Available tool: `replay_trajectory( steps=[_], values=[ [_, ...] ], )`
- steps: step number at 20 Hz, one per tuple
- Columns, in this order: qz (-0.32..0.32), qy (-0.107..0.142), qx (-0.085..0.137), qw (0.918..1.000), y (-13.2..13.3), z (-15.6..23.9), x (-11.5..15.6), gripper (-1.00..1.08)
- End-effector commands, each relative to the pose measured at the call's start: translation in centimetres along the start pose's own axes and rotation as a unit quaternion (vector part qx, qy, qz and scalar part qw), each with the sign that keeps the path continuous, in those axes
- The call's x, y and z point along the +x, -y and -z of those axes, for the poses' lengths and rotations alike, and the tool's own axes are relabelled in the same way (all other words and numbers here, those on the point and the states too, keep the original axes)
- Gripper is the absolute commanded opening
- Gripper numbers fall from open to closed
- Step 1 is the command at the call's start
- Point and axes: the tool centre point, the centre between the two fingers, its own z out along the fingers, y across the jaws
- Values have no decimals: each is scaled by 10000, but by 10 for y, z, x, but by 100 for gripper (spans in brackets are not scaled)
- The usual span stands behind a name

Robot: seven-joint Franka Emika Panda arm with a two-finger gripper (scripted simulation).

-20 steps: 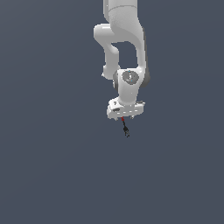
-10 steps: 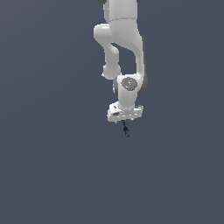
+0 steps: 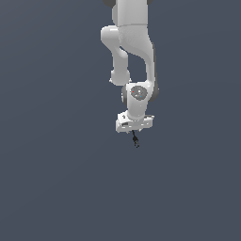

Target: Pick up the object and move it to a goal position.

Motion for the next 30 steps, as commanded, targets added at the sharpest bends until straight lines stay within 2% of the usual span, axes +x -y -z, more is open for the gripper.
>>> replay_trajectory(
  steps=[1,10,16,22,30],
  values=[
    [-11,6,0,10000,-1,-3,0,-100],
    [6,-7,0,10000,0,2,2,-100],
    [6,-7,0,10000,-6,20,9,-100],
    [5,-6,1,10000,-17,54,24,-100],
    [4,-5,4,10000,-38,122,54,-100]
  ],
)
